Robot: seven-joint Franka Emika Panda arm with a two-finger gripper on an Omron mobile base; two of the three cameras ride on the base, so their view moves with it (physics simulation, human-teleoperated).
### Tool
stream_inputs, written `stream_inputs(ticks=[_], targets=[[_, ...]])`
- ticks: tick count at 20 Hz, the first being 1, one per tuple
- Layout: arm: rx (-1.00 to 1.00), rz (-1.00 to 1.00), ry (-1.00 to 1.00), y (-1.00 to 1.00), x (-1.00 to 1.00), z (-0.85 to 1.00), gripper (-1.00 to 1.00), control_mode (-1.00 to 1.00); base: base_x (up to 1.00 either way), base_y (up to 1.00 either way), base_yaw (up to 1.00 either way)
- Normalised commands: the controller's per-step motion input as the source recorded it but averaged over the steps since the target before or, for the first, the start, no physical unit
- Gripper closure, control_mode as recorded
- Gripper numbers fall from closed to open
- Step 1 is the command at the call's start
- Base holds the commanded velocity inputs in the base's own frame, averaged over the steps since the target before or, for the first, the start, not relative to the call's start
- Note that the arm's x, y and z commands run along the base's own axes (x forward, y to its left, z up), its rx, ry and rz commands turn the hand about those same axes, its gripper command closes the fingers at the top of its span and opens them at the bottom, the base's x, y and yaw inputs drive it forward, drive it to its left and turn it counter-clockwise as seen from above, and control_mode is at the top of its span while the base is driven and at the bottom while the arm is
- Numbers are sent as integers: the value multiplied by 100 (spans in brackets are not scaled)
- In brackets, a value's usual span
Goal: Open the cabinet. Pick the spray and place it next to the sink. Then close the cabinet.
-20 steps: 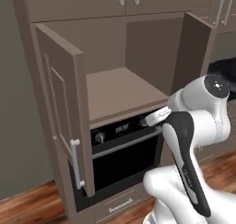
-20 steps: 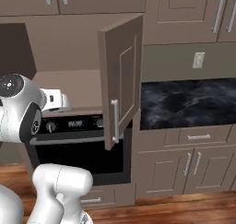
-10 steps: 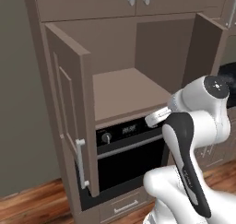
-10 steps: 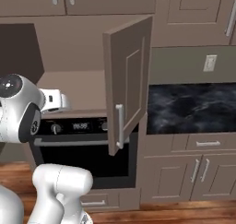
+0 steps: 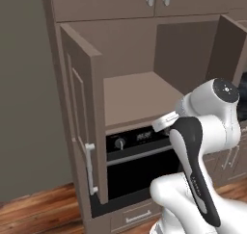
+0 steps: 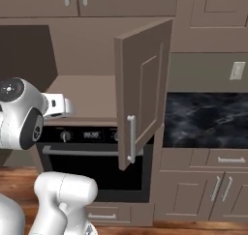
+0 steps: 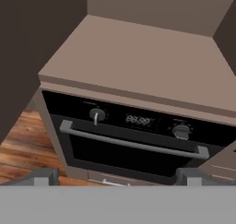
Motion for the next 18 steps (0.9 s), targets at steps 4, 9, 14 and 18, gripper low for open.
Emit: stream_inputs(ticks=[4,9,14,18], targets=[[0,0,0,0,0,0,-100,100,32,-33,24],[0,0,0,0,0,0,-100,100,16,-13,15],[0,0,0,0,0,0,-100,100,26,-23,6],[0,0,0,0,0,0,-100,100,44,-23,-3]])
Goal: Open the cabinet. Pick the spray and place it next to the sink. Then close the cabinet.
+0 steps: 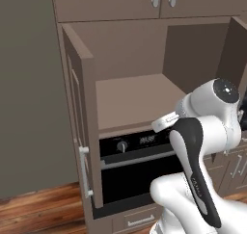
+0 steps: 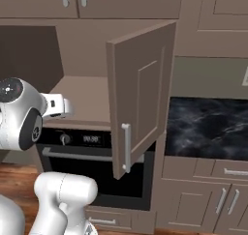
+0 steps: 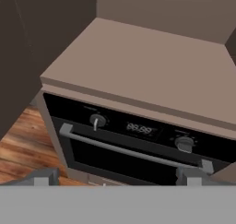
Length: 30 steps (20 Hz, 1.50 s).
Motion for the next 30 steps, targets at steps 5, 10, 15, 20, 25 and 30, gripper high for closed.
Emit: stream_inputs(ticks=[5,10,15,20,25,30], targets=[[0,0,0,0,0,0,-100,100,22,-4,-7],[0,0,0,0,0,0,-100,100,0,0,0],[0,0,0,0,0,0,-100,100,0,0,0],[0,0,0,0,0,0,-100,100,0,0,0],[0,0,0,0,0,0,-100,-100,0,0,0],[0,0,0,0,0,0,-100,-100,0,0,0]])
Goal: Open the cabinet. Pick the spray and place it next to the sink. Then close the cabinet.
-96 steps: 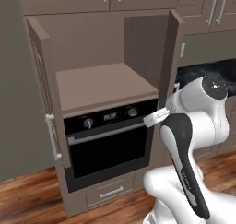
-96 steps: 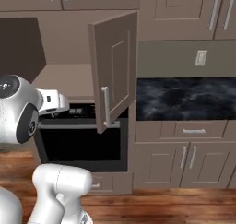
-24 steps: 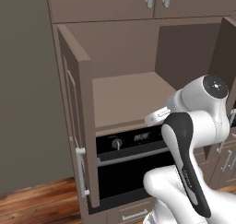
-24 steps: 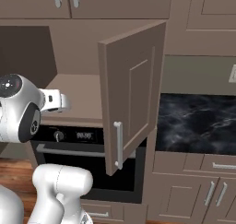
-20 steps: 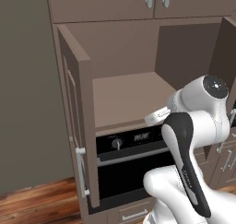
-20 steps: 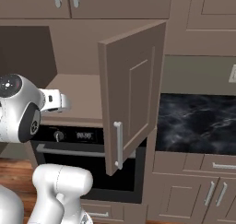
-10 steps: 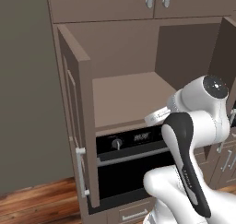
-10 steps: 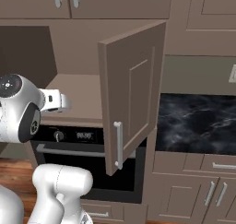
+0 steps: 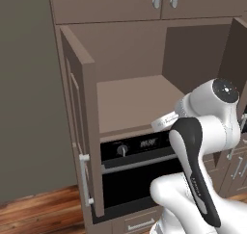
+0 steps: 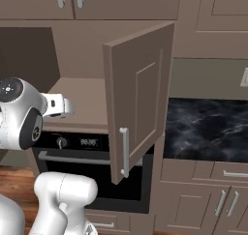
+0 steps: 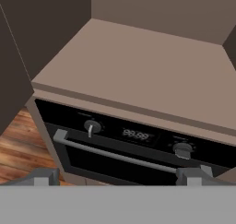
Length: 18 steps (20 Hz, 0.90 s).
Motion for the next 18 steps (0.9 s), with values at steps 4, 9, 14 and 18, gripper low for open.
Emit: stream_inputs(ticks=[4,9,14,18], targets=[[0,0,0,0,0,0,-100,-100,0,0,0],[0,0,0,0,-11,0,-100,-100,0,0,0],[0,-1,-4,0,-44,0,-100,-100,0,0,0],[0,-4,-6,-10,-63,15,-100,-100,0,0,0]])
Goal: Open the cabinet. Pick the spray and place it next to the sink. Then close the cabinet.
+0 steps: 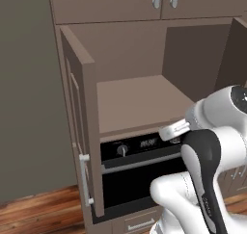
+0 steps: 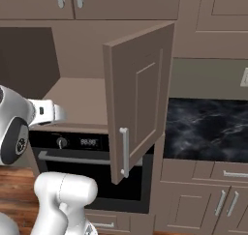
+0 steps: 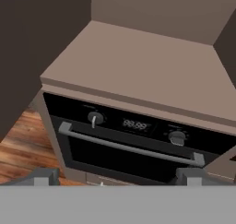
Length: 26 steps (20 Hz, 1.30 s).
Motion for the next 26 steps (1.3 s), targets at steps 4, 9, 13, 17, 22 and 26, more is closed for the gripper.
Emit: stream_inputs(ticks=[4,9,13,17,22,26], targets=[[0,-6,-2,-31,-40,9,-100,-100,0,0,0],[4,-13,-3,-48,26,0,-100,-100,0,0,0],[28,-11,-21,-38,30,0,-100,-100,0,0,0],[38,-10,-34,-7,6,0,-100,-100,0,0,0],[12,2,-27,0,0,0,-100,-100,0,0,0],[-3,9,-14,0,-25,3,-100,-100,0,0,0]])
